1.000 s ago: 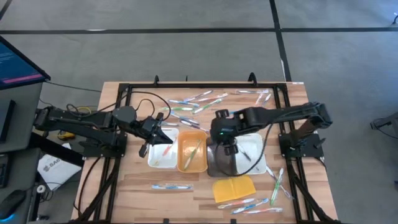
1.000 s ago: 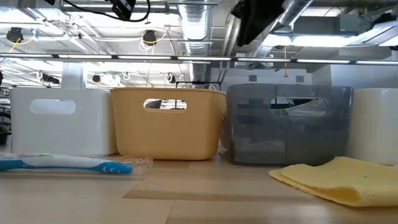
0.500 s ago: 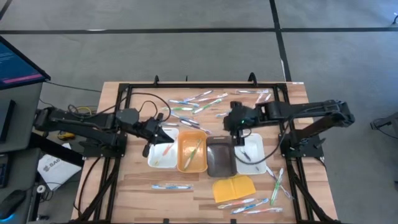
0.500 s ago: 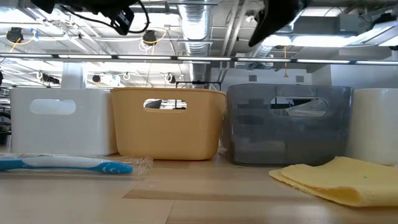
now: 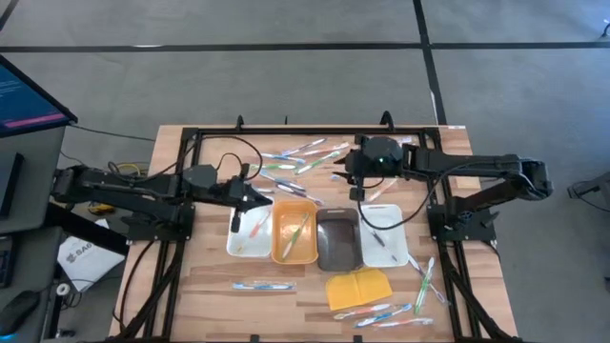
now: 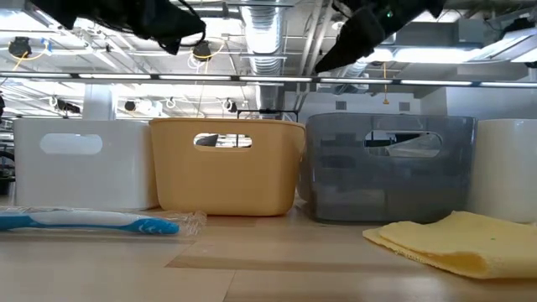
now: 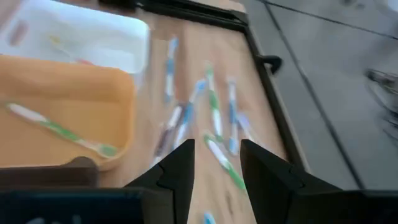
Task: Pick & Place Toothbrushes
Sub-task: Put the blue toothbrush into the black bin
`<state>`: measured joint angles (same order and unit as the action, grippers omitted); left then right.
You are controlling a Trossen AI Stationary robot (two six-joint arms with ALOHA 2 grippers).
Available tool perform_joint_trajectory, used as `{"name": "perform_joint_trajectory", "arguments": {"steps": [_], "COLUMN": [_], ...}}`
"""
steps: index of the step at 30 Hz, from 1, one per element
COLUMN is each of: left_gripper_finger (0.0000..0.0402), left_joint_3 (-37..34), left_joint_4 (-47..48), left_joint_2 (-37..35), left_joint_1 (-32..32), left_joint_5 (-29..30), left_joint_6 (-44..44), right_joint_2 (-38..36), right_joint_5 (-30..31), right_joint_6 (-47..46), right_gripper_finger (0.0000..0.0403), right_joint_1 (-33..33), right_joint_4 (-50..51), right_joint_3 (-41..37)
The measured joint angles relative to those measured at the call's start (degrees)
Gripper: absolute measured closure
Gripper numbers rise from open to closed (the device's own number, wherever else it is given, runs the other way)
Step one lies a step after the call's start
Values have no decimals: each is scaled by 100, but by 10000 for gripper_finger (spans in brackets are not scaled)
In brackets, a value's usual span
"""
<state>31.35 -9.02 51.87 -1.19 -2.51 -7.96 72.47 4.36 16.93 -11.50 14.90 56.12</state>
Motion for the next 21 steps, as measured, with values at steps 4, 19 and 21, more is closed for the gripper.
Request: {"name": "perform_joint_trajectory", "arguments": {"steps": [4,19,21], "left_gripper_finger": [400,400,400], "left_joint_3": [-15,-11,-10], "left_joint_4": [-406,-919,-889], "left_joint_2": [-21,9,49], "left_joint_1": [-261,-779,-919], "left_joint_5": [23,33,20], "left_joint_6": [-82,-103,-108], "right_joint_2": [-4,-418,-328], "right_joint_5": [-647,-1805,-1798], "right_joint_6": [45,889,973], "right_gripper_finger": [280,280,280], "right_joint_1": [-271,-259,-365], "right_joint_4": [-483,-470,-437], "right_joint_3": [-73,-73,-73]}}
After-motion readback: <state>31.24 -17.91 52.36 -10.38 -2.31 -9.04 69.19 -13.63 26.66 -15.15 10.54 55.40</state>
